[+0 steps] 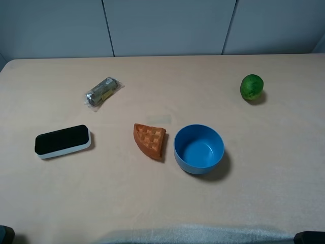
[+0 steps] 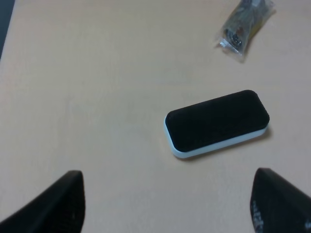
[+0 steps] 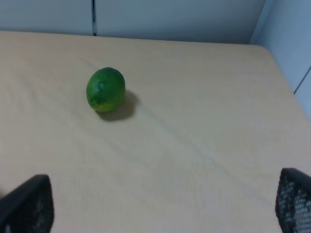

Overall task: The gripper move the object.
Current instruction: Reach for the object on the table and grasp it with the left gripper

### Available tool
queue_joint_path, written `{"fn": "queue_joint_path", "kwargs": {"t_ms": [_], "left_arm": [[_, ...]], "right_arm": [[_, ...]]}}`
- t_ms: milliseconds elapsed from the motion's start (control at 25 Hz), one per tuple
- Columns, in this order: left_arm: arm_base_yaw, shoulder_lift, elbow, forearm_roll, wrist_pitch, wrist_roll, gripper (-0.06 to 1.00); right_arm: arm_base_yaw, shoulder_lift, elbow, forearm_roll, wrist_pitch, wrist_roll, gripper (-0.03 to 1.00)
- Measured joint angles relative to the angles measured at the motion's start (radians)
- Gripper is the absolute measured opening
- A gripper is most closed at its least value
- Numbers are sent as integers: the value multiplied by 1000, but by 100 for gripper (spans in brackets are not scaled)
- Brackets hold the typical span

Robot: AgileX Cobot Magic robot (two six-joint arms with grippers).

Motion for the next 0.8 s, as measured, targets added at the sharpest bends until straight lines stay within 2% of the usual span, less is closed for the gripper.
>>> {"fn": "queue_joint_path", "kwargs": {"t_ms": [800], "left_arm": [[0,0,0,0,0,0,77]], "right_arm": [[0,0,0,0,0,0,69]]}}
